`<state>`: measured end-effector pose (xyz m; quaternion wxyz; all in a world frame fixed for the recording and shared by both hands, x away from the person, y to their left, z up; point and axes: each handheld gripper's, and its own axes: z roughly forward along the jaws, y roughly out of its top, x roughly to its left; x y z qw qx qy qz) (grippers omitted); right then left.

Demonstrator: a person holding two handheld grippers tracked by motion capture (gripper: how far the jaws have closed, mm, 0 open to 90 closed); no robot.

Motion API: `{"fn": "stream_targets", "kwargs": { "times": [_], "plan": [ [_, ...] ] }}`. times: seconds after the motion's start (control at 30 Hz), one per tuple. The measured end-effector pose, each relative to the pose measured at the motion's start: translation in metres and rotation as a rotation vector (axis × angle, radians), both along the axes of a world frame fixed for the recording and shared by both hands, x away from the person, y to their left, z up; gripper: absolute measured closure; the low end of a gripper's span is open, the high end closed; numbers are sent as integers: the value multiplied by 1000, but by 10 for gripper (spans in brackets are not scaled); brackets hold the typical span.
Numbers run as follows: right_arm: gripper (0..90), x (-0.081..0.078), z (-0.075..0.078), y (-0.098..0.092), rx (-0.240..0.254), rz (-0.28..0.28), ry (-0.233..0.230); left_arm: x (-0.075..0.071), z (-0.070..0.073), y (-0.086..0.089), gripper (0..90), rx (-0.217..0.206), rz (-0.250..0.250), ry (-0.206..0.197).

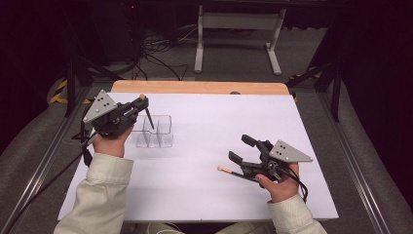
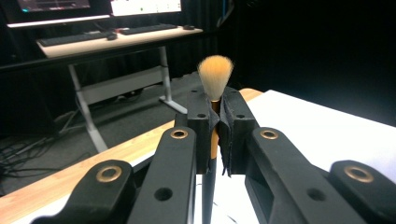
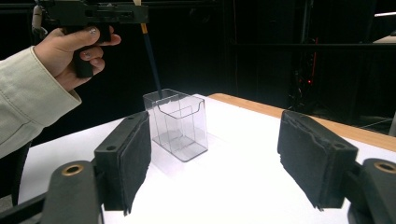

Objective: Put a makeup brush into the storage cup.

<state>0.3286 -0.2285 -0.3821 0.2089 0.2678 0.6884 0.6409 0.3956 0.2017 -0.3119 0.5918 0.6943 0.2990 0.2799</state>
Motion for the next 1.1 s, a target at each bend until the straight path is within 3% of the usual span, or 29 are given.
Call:
{"fn": "stream_targets", "kwargs": {
  "times": [0.47, 1.1],
  "plan": [
    [267, 0, 0, -1, 2, -1, -2, 8, -9, 2, 839, 0, 48, 4],
    [268, 1, 1, -2, 7, 0, 3, 27, -36, 6, 839, -6, 42, 85]
  ]
}}
